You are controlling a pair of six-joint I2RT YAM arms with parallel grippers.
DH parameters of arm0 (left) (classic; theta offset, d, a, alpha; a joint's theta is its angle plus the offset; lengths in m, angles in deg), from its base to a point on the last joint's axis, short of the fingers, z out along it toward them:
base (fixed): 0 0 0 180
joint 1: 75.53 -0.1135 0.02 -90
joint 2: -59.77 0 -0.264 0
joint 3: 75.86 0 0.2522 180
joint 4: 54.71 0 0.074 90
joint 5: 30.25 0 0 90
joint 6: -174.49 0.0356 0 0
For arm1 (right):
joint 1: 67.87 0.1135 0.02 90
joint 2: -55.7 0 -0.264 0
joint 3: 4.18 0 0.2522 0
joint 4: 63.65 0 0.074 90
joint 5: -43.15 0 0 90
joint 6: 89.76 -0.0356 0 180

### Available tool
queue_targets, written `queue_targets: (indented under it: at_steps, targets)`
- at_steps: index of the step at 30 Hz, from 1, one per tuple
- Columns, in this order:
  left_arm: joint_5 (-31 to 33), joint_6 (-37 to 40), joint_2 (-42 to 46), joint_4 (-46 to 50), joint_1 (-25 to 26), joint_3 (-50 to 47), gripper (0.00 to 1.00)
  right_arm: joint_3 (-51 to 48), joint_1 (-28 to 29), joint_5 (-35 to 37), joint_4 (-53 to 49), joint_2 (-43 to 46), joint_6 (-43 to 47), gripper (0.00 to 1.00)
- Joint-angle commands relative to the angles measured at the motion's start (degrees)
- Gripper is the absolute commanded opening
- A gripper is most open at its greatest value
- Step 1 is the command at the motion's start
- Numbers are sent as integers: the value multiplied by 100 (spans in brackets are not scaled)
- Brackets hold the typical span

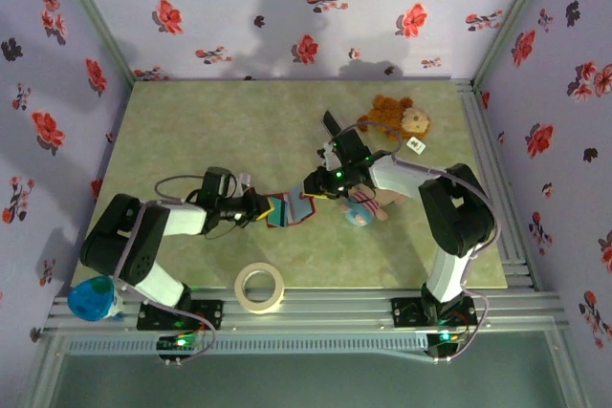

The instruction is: Put the credit cards into the card holder

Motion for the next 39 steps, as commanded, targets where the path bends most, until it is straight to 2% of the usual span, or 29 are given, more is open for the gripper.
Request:
queue_targets:
  at_steps: [1,9,24,29,39]
  targets:
    - [-184,74,-76,-41,-37,67,0,-10,-15,122,39,-171,9,30]
    - [-290,-336,109,-600,-26,-74,0,-303,-12,512,147,-185,-45,14]
    - [-255,-587,-301,-1825,61,-345,0,-668,-14,367,740,-332,-378,13]
    - [-174,-287,-328,-1483,71,-307,0,-633,-7,354,731,-387,-387,13]
    - [-220,-220,-667,-1633,71,-203,0,-587,-8,255,698,-490,-354,13]
